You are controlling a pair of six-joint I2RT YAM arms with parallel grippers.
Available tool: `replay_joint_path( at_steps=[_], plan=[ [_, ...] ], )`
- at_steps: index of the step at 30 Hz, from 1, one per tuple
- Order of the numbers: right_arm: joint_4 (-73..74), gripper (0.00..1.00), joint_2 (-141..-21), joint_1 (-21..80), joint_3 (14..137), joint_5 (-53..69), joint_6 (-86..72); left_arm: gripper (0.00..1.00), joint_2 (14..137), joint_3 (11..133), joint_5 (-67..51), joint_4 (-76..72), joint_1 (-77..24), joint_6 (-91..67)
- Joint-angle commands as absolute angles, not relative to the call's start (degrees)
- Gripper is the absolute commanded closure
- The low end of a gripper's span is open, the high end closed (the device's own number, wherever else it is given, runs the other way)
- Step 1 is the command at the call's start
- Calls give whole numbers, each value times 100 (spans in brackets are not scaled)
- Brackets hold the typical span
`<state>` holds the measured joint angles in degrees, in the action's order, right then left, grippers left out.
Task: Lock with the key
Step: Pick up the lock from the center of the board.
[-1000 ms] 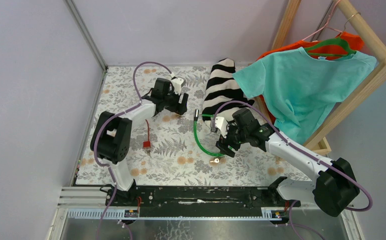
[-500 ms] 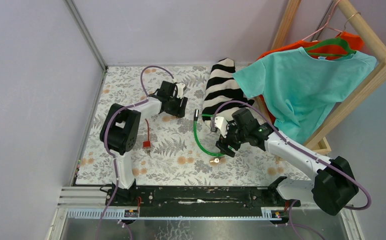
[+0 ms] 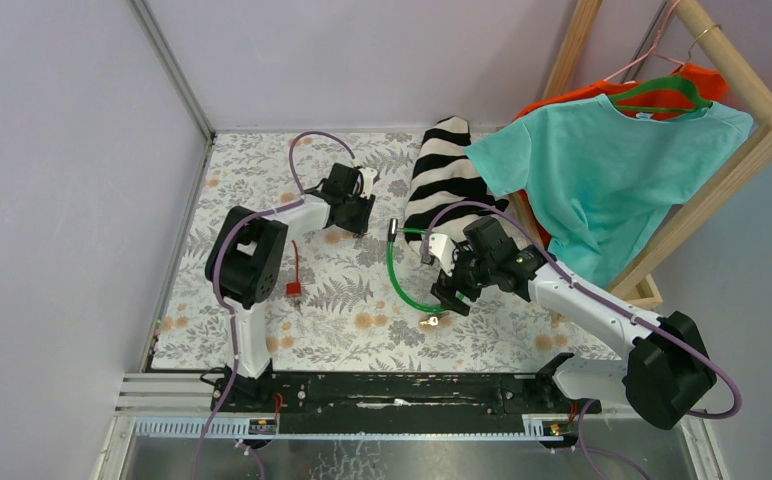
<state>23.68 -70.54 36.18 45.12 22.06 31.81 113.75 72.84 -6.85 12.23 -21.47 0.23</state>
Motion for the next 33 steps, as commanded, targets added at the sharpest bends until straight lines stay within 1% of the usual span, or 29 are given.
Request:
replay_joint_path(
  at_steps=[1, 3, 6, 8, 9, 10, 13, 17, 22, 24, 27, 31, 33],
  plan=[
    [2150, 15, -6994, 3568, 4539, 2174, 3123, 64, 11354, 7232, -567, 1183, -2179, 193],
    [1915, 12, -6879, 3568, 4447, 1997, 3032, 71, 11255, 7173, -594, 1156, -2175, 305],
    [1530, 5, -6698, 3568, 4340, 1734, 3046, 84, 10956, 7017, -810, 1048, -2161, 608],
    [1351, 3, -6595, 3569, 4342, 1721, 3169, 93, 10666, 6836, -1151, 961, -2153, 945],
    [1225, 0, -6554, 3568, 4340, 1688, 3205, 97, 10502, 6731, -1321, 924, -2152, 1133],
    [983, 1, -6506, 3568, 4335, 1572, 3194, 100, 10331, 6630, -1559, 915, -2145, 1339],
    [532, 1, -6395, 3568, 4344, 1591, 3116, 100, 9786, 6276, -2053, 887, -2137, 1939],
    [669, 1, -6595, 3568, 4871, 2073, 2999, 100, 8983, 5700, -2560, 703, -2117, 2362],
    [420, 0, -7032, 3532, 5416, 1970, 2126, 100, 7969, 5214, -3313, 631, -2122, 2806],
    [519, 3, -7259, 3509, 5756, 2334, 1931, 100, 7659, 5108, -3776, 761, -2123, 3174],
    [999, 12, -7700, 3507, 6298, 3191, 2018, 100, 7395, 5309, -4714, 1558, -2118, 3988],
    [772, 28, -7648, 3418, 6218, 3785, 2229, 100, 7256, 5704, -5583, 2575, -2125, 4529],
    [809, 33, -7644, 3317, 6243, 4175, 2347, 100, 7154, 5778, -5882, 2871, -2143, 4699]
  ],
)
